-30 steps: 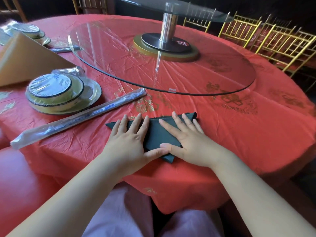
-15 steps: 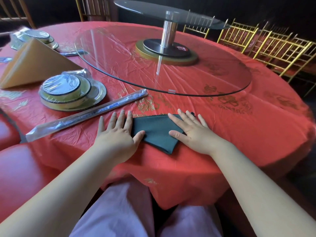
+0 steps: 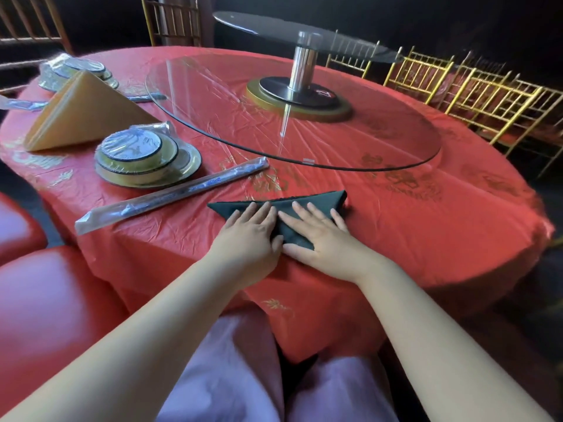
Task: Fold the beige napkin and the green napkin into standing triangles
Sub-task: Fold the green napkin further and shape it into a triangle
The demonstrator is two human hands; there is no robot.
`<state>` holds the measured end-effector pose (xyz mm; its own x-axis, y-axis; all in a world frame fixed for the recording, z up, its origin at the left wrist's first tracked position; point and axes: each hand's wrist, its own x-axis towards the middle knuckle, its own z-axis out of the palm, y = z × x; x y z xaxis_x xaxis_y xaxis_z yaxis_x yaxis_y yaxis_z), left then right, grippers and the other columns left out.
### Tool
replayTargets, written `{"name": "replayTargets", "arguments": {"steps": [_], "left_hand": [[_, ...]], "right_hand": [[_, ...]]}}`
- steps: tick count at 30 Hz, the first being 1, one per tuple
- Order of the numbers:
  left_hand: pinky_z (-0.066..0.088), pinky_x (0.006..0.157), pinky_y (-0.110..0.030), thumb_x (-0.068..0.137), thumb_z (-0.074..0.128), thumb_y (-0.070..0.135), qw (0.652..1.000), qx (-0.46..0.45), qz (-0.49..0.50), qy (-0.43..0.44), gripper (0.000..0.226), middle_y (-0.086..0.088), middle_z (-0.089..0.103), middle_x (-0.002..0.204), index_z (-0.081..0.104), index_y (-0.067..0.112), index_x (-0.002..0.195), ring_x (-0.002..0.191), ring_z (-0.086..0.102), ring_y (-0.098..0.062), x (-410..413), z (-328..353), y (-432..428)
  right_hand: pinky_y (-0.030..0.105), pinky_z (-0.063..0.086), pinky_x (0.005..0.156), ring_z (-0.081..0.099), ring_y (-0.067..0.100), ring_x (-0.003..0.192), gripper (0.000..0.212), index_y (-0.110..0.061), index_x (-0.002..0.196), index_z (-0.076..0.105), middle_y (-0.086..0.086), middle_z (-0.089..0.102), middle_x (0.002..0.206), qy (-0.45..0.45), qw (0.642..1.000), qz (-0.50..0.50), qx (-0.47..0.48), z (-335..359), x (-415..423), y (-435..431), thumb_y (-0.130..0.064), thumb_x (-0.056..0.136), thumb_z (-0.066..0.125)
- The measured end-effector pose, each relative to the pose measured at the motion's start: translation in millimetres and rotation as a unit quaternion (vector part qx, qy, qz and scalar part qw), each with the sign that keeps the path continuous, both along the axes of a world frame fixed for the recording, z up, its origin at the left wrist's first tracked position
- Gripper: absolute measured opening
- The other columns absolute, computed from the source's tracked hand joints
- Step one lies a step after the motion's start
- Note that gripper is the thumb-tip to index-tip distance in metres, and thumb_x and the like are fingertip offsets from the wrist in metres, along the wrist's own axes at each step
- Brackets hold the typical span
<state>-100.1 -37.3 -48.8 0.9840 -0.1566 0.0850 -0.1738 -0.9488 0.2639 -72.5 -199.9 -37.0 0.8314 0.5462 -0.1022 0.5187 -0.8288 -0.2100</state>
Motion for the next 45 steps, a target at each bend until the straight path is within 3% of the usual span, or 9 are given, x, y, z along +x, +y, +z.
{"name": "replayTargets", "arguments": {"steps": [10, 14, 17, 28, 33, 37, 40, 42, 45], "left_hand": [[-0.006, 0.115, -0.042, 0.079, 0.021, 0.076, 0.995, 0.034, 0.066, 0.06, 0.085, -0.004, -0.009, 0.157, -0.008, 0.033, 0.147, 0.142, -0.013, -0.034, 2.6, -0.6, 8.4], [-0.003, 0.115, -0.044, 0.075, 0.022, 0.08, 0.995, 0.036, 0.075, 0.064, 0.092, -0.005, -0.007, 0.157, -0.006, 0.031, 0.148, 0.142, -0.011, -0.036, 5.1, -1.6, 9.8], [-0.003, 0.114, -0.044, 0.074, 0.022, 0.081, 0.994, 0.039, 0.081, 0.063, 0.092, -0.007, -0.009, 0.157, -0.006, 0.033, 0.147, 0.141, -0.013, -0.037, 5.7, -1.8, 7.1], [-0.005, 0.114, -0.044, 0.075, 0.025, 0.08, 0.994, 0.04, 0.066, 0.076, 0.093, -0.007, -0.012, 0.156, -0.006, 0.032, 0.147, 0.141, -0.016, -0.037, 5.6, 1.3, 9.1], [-0.002, 0.114, -0.042, 0.084, 0.031, 0.068, 0.997, 0.027, 0.019, 0.075, 0.084, -0.004, -0.011, 0.157, 0.0, 0.025, 0.148, 0.142, -0.012, -0.032, 11.3, 4.4, 18.8], [0.004, 0.114, -0.029, 0.095, 0.037, 0.045, 0.999, -0.019, -0.031, 0.002, 0.06, -0.009, 0.009, 0.156, 0.023, 0.017, 0.146, 0.143, 0.009, -0.027, 13.8, 0.4, 43.2], [0.011, 0.114, -0.028, 0.084, 0.032, 0.046, 0.996, -0.067, -0.057, -0.027, 0.064, -0.009, 0.027, 0.151, 0.039, 0.016, 0.139, 0.14, 0.023, -0.027, 10.7, 1.1, 54.0], [0.01, 0.115, -0.029, 0.078, 0.03, 0.051, 0.995, -0.068, -0.066, -0.02, 0.072, -0.005, 0.028, 0.151, 0.038, 0.016, 0.14, 0.141, 0.021, -0.027, 7.2, 1.5, 54.8], [0.012, 0.116, -0.029, 0.074, 0.023, 0.064, 0.997, -0.03, -0.068, -0.009, 0.084, 0.001, 0.024, 0.153, 0.032, 0.018, 0.143, 0.141, 0.019, -0.024, 5.1, 1.5, 54.6]], "right_hand": [[0.042, -0.015, 0.114, -0.021, 0.012, 0.142, 0.096, -0.046, 0.144, -0.007, -0.005, -0.02, 0.155, 0.064, 0.995, -0.075, -0.028, 2.6, 3.4, -13.2, -0.082, 0.068, 0.04], [0.04, -0.015, 0.114, -0.004, 0.001, 0.142, 0.093, -0.035, 0.148, 0.01, -0.013, -0.001, 0.157, 0.078, 0.992, -0.093, 0.02, 9.6, 14.3, -24.3, -0.081, 0.067, 0.017], [0.04, -0.013, 0.114, 0.004, 0.001, 0.143, 0.077, -0.032, 0.147, 0.018, -0.013, 0.008, 0.156, 0.037, 0.993, -0.112, 0.016, 7.5, 22.5, -25.5, -0.072, 0.082, 0.017], [0.042, -0.013, 0.114, -0.01, 0.016, 0.144, 0.082, -0.021, 0.15, 0.006, -0.002, -0.006, 0.158, -0.001, 0.986, -0.161, -0.042, 8.8, 39.3, -35.3, -0.068, 0.086, 0.026], [0.038, 0.001, 0.118, 0.015, 0.001, 0.141, 0.06, -0.037, 0.137, 0.038, -0.011, 0.023, 0.153, 0.028, 0.992, -0.002, 0.122, 26.1, 5.3, -14.5, -0.049, 0.082, 0.06], [0.032, 0.008, 0.118, 0.016, 0.005, 0.142, 0.061, -0.034, 0.138, 0.039, -0.009, 0.023, 0.154, 0.035, 0.997, 0.018, 0.062, 23.4, -9.7, 1.2, -0.046, 0.083, 0.061], [0.027, 0.025, 0.111, 0.029, 0.011, 0.138, 0.049, -0.027, 0.135, 0.045, -0.004, 0.034, 0.15, -0.019, 0.999, 0.008, 0.026, 28.0, -12.9, 9.4, -0.034, 0.088, 0.053], [0.032, 0.042, 0.094, 0.051, 0.018, 0.12, 0.035, -0.021, 0.119, 0.056, -0.003, 0.056, 0.129, -0.117, 0.992, 0.026, -0.029, 29.9, -15.4, 19.0, -0.03, 0.087, 0.048], [0.033, 0.045, 0.075, 0.06, 0.022, 0.1, 0.025, -0.02, 0.104, 0.058, -0.003, 0.064, 0.105, -0.195, 0.977, 0.046, -0.066, 30.3, -19.3, 32.0, -0.03, 0.087, 0.044]]}}
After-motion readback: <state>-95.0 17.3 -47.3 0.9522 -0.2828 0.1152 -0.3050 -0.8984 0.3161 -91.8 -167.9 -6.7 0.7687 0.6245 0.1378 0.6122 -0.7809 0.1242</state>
